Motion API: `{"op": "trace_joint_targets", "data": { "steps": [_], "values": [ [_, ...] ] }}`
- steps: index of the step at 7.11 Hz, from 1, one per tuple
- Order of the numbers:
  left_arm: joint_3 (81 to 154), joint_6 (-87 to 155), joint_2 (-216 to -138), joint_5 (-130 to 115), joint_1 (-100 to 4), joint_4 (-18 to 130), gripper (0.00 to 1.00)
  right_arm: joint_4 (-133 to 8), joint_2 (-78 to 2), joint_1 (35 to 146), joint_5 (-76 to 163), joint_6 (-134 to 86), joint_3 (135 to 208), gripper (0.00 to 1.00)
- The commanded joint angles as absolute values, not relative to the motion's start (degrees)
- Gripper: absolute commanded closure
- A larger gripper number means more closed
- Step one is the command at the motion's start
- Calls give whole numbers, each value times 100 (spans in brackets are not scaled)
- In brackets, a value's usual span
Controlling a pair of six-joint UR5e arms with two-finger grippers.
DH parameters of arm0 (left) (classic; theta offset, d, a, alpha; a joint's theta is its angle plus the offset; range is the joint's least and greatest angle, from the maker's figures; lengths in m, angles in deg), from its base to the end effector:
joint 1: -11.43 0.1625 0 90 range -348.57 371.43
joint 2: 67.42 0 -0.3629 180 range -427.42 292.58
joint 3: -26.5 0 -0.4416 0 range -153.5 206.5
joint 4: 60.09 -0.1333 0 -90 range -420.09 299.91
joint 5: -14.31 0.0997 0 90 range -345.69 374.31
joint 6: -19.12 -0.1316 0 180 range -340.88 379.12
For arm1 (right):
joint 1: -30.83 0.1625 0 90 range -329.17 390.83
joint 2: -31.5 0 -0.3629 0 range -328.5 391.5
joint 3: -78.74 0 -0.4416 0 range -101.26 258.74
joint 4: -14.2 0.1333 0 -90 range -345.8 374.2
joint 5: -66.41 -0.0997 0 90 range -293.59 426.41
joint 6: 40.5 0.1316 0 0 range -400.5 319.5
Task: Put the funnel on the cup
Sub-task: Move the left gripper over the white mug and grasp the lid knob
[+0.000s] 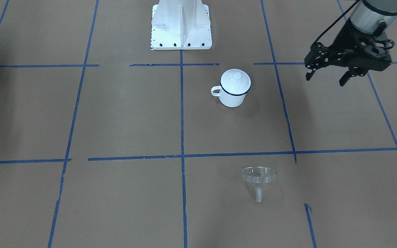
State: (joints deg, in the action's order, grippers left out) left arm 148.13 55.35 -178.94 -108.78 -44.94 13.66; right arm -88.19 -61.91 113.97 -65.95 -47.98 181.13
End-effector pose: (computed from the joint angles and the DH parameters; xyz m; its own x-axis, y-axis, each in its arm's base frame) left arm 0.2501 -0.4869 0.1750 0.6780 0.2009 -0.7070 -0.0523 0.9727 0.2263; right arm -0.0164 -0.5100 0.5588 0.7166 -0.1771 0.6746 0.2143 0.9763 0.0286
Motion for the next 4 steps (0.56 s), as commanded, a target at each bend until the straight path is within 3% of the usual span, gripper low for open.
{"op": "trace_joint_targets", "data": {
  "steps": [1,4],
  "values": [
    [14700,6755,-18632,-10812,-3538,715,0,-8819,-6184,11397,-6595,-4798,18113,0],
    [14682,8612,-18625,-10480,-2665,1362,0,-8819,-6193,11397,-6595,-4798,18113,0]
  ]
}}
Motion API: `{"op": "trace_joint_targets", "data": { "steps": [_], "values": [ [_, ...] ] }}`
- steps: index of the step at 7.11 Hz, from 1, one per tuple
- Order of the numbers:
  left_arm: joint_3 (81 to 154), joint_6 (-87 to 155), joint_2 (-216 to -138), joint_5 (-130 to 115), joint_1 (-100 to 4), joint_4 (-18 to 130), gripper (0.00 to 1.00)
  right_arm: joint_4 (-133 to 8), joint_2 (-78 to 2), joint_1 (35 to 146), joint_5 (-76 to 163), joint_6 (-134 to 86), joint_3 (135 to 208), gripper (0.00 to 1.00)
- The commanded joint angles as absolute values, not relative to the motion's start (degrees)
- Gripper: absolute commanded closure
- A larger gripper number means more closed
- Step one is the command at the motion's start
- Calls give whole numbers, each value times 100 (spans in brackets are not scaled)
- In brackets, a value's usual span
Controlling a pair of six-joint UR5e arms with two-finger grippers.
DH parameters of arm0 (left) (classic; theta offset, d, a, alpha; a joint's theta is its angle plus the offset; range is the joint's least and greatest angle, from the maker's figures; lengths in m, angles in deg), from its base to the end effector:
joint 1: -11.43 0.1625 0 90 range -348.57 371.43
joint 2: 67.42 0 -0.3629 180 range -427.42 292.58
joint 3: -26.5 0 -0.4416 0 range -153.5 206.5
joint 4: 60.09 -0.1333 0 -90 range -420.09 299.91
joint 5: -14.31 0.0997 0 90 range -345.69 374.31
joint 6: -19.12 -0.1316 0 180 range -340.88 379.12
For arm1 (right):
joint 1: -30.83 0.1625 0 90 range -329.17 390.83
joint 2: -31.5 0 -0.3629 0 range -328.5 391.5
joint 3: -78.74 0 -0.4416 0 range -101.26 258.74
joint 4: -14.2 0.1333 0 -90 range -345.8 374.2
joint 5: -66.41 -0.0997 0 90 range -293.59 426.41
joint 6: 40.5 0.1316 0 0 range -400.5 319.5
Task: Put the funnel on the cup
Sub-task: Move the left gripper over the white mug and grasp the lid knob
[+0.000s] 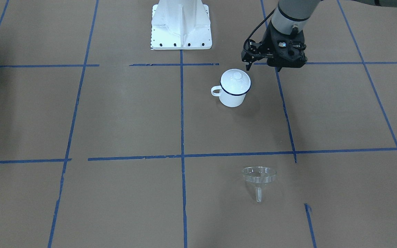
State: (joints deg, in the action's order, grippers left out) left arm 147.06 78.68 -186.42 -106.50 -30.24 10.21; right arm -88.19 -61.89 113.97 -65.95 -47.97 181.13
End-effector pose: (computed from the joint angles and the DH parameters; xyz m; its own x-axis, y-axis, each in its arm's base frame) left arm 0.3660 -0.4140 0.1220 0.6594 -0.0044 -0.7518 -0.0096 0.9999 -0.0143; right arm -0.0164 -0.5102 0.5587 0.7166 -0.1771 0.6746 0.2142 0.9764 0.0288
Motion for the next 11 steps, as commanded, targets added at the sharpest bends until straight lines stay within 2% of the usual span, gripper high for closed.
{"op": "trace_joint_targets", "data": {
  "steps": [1,3,6,10,11],
  "values": [
    [14595,9070,-18616,-10322,-2419,1600,0,-8819,-6193,11397,-6595,-4798,18113,0],
    [14271,9546,-18607,-10023,-2076,1969,0,-8819,-6193,11397,-6595,-4798,18104,0],
    [14269,9751,-18362,-9758,-1977,2253,4,-8819,-6193,11397,-6595,-4798,18113,0],
    [14269,9751,-18308,-9705,-1899,2201,27,-8819,-6193,11397,-6595,-4798,18113,0],
    [14269,9751,-18308,-9705,-1889,2200,36,-8819,-6193,11397,-6595,-4798,18113,0]
  ]
}}
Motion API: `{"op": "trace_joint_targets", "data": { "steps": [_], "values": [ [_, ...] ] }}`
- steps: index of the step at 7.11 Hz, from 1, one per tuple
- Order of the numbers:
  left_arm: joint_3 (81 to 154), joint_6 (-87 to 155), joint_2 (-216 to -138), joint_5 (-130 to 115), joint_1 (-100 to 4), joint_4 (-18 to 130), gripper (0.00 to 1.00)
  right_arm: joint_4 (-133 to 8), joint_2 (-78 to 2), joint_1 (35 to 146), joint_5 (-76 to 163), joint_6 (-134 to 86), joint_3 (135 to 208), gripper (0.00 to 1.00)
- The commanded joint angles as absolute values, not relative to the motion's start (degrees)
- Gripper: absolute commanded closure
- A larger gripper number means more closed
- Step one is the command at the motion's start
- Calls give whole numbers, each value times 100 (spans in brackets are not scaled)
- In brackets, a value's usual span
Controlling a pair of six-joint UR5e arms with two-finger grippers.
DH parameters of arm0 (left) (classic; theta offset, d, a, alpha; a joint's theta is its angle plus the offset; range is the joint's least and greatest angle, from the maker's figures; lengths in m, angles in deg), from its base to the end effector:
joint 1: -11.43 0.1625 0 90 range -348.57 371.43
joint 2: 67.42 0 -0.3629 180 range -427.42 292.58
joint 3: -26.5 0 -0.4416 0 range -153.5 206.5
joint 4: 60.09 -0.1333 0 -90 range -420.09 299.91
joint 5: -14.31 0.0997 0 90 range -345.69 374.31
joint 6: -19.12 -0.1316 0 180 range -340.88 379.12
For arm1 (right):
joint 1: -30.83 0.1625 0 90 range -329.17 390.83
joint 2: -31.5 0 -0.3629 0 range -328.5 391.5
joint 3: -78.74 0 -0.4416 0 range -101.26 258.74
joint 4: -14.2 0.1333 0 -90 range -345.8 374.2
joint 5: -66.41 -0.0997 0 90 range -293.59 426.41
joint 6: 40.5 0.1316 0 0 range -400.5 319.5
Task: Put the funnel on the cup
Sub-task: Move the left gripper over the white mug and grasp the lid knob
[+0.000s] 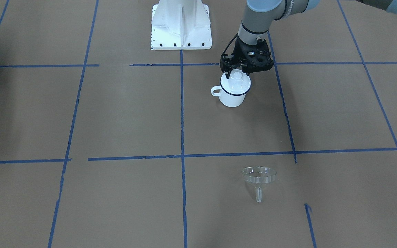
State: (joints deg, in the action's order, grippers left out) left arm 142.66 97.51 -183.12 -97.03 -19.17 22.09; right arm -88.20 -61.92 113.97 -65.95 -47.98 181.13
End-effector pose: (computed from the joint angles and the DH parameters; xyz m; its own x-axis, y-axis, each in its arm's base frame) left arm 0.4618 -0.3723 0.1610 0.6577 -0.1712 -0.7336 0.1266 0.9851 -0.1163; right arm -0.0164 -0.5099 0.5589 0.7166 -0.1768 0.6746 0.2143 0.9763 0.0282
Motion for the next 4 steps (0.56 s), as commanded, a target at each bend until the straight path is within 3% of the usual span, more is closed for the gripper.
{"op": "trace_joint_targets", "data": {
  "steps": [1,4],
  "values": [
    [14278,9751,-18317,-9713,-1880,2192,43,-8819,-6193,11397,-6595,-4798,18113,0],
    [14304,9743,-18317,-9713,-1889,2174,65,-8819,-6193,11397,-6595,-4798,18113,0]
  ]
}}
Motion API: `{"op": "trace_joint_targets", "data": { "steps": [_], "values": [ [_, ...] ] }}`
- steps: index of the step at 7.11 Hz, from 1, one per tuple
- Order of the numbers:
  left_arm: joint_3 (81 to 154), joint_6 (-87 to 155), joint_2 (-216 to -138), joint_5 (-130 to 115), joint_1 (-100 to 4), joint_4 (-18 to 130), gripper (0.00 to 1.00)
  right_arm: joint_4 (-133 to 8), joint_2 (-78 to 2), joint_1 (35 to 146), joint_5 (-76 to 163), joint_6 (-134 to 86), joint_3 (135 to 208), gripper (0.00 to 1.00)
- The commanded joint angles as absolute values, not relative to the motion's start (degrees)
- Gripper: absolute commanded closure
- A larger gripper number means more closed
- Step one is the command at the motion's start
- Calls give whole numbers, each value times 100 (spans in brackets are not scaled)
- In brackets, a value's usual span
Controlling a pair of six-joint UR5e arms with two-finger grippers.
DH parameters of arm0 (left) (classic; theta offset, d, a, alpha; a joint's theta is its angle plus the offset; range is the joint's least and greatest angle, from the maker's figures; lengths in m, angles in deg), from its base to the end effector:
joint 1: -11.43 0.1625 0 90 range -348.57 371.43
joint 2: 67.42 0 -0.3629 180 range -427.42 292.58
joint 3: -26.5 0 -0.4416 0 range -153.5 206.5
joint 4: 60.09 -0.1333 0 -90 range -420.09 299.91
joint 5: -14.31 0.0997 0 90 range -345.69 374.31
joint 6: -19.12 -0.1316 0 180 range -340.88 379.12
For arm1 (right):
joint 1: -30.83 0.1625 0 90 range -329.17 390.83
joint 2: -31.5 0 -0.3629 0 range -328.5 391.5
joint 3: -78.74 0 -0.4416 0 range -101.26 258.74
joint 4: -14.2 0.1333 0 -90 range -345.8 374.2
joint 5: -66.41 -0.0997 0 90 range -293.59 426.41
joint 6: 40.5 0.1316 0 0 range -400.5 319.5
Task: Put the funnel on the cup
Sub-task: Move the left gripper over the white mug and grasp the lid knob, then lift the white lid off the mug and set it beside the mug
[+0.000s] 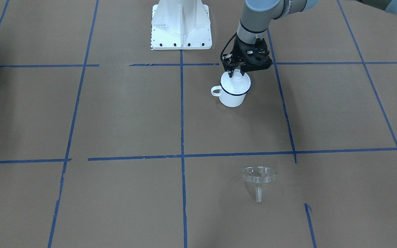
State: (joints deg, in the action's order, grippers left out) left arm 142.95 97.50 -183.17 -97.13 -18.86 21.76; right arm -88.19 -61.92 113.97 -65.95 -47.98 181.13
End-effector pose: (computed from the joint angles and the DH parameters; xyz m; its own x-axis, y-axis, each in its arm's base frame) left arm 0.4623 -0.3687 0.1592 0.6583 -0.1674 -0.7340 0.1199 0.9858 -0.1173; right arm -0.0164 -0.5100 0.5589 0.7166 -0.1770 0.6746 0.2143 0.9763 0.0284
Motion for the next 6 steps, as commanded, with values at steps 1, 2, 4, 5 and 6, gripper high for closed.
{"op": "trace_joint_targets", "data": {
  "steps": [1,2,4,5,6],
  "values": [
    [14322,9743,-18317,-9713,-1907,2122,81,-8819,-6193,11397,-6595,-4798,18113,0],
    [14452,9734,-18326,-9713,-1950,1886,97,-8819,-6193,11397,-6595,-4798,18113,0],
    [15066,9585,-18326,-9722,-2203,1272,100,-8819,-6193,11397,-6595,-4798,18113,0],
    [15321,9219,-18317,-9722,-2475,1025,100,-8819,-6193,11397,-6595,-4798,18104,0],
    [15454,8780,-18178,-9731,-2643,892,100,-8819,-6193,11397,-6595,-4798,18113,0]
  ]
}}
